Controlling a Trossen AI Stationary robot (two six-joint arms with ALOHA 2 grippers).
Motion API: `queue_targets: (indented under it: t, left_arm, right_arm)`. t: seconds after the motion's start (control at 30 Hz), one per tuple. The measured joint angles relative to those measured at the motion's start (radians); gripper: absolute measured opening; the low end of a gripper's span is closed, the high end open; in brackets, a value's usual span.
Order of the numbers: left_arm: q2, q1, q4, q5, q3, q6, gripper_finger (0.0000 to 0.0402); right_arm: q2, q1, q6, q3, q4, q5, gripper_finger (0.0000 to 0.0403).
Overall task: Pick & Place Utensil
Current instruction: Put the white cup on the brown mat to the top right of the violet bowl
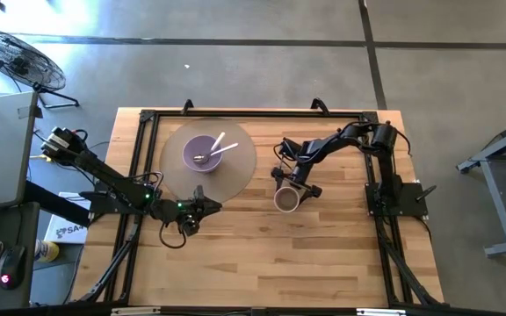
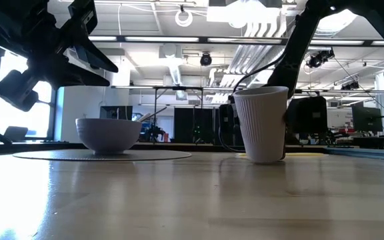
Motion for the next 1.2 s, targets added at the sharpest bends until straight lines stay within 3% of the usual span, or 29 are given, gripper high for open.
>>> queue_targets:
  t: [1.2]
  left_arm:
    - [0.000,0.000,0.000,0.000,0.000,0.000,0.0106]
  right_arm:
    - [-0.001,-0.001,0.046,0.000,-0.005,0.038,0.0359]
